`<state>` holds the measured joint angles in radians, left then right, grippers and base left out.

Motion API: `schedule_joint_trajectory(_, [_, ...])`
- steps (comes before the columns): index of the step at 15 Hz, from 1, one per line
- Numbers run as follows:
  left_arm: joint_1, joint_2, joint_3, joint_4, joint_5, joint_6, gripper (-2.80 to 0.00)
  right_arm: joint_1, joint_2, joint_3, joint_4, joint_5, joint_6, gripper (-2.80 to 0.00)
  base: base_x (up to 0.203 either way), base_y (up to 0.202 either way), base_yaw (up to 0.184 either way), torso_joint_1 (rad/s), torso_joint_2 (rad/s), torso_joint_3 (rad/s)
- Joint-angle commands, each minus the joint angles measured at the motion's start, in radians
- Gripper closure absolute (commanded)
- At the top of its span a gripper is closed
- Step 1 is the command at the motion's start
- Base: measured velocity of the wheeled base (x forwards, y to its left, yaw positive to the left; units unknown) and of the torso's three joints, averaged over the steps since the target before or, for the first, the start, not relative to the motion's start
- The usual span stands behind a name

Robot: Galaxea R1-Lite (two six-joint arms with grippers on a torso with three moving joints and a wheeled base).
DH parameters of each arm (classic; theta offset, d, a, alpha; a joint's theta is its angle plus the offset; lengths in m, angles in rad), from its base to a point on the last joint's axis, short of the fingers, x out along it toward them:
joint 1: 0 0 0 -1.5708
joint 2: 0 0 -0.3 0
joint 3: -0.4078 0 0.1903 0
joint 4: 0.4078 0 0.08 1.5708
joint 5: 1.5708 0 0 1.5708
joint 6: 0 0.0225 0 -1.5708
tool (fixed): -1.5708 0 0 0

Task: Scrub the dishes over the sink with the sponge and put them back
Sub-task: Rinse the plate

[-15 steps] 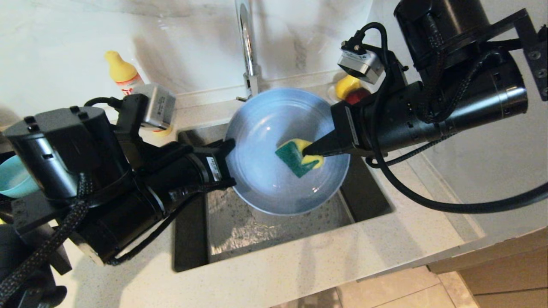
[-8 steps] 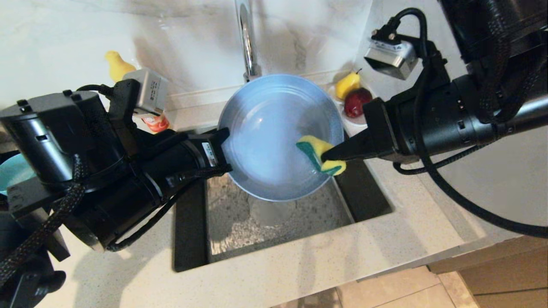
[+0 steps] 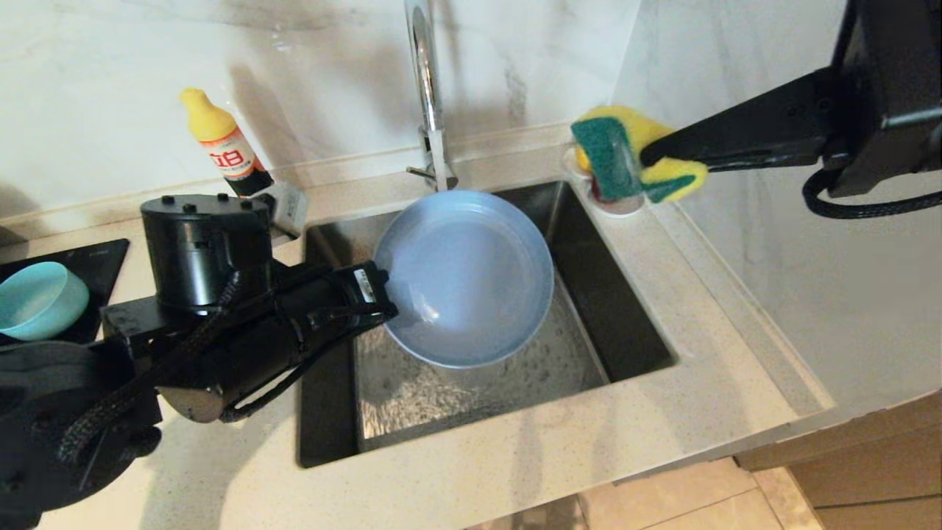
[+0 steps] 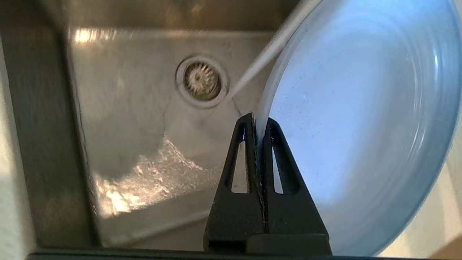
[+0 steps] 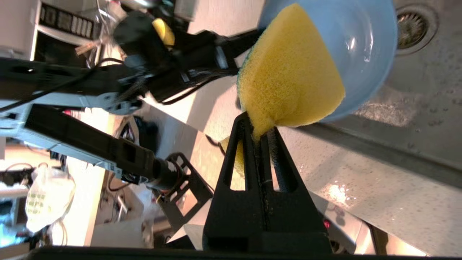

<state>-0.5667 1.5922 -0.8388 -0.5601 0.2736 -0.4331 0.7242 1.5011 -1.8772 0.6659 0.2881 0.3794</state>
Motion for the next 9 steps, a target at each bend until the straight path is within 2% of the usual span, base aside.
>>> schedule_joint_trajectory(1, [0.037,0.079,-0.060,0.052,0.003,-0.091,0.00,-0.046,-0.044,0.026,0.004,0.004,0.003,0.00,0.000,0.000,0.000,0.000,0.00,0.000])
schedule_joint_trajectory(3, [0.084,0.133,-0.129,0.096,0.001,-0.162,0.00,-0.094,-0.073,0.092,0.001,0.017,0.004,0.00,0.000,0.000,0.000,0.000,0.00,0.000])
schedule_joint_trajectory(5, [0.108,0.198,-0.183,0.113,-0.002,-0.203,0.00,-0.119,-0.099,0.164,-0.034,0.047,0.004,0.00,0.000,0.000,0.000,0.000,0.00,0.000])
schedule_joint_trajectory(7, [0.128,0.264,-0.263,0.155,-0.007,-0.257,0.00,-0.136,-0.120,0.251,-0.144,0.062,0.005,0.00,0.000,0.000,0.000,0.000,0.00,0.000])
schedule_joint_trajectory(9, [0.145,0.305,-0.339,0.200,-0.040,-0.289,0.00,-0.167,-0.130,0.293,-0.262,0.066,0.006,0.00,0.000,0.000,0.000,0.000,0.00,0.000])
